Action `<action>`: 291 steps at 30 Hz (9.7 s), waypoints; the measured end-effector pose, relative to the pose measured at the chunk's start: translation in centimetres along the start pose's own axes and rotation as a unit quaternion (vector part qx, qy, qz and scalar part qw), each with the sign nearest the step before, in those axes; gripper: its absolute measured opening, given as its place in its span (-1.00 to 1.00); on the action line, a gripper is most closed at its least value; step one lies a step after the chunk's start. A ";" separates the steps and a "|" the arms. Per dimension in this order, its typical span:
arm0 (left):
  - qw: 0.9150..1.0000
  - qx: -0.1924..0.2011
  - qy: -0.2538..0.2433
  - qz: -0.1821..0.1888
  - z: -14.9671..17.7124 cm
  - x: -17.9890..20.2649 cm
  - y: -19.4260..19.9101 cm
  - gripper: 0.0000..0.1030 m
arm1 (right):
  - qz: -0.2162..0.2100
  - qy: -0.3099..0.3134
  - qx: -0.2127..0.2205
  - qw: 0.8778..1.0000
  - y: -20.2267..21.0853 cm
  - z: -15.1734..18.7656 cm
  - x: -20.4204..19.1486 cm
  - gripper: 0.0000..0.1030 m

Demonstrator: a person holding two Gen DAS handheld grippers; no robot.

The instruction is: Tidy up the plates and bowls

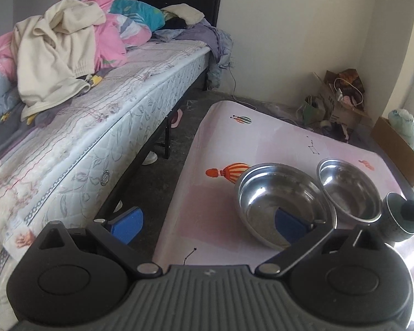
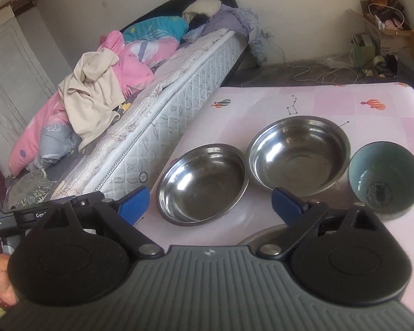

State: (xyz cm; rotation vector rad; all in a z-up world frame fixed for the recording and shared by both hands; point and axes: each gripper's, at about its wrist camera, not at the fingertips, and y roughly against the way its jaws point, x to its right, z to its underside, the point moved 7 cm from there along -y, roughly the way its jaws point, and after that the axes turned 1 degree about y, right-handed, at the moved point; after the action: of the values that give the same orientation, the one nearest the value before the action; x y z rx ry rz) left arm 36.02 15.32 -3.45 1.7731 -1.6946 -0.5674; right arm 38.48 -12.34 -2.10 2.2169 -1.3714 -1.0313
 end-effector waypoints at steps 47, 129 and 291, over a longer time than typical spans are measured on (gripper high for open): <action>0.992 -0.119 0.042 -0.003 1.7 1.9 -6.0 -0.76 | 0.003 -0.007 -0.076 0.997 -10.4 3.2 0.7 -0.76; 0.992 -0.111 -0.025 0.046 -3.1 18.5 -13.2 -0.25 | 0.135 -0.021 -0.032 0.990 -8.1 -5.7 18.0 -0.61; 0.969 -0.213 -0.076 0.103 5.7 34.0 -13.2 -0.77 | 0.113 -0.142 -0.047 0.982 -1.1 2.8 27.3 -0.72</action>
State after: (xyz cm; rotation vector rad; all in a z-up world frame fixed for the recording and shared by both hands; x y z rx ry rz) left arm 44.63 -19.22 -13.03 1.2607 -1.6777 -0.9131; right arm 44.53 -35.46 -15.66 1.8474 -1.6113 -1.3324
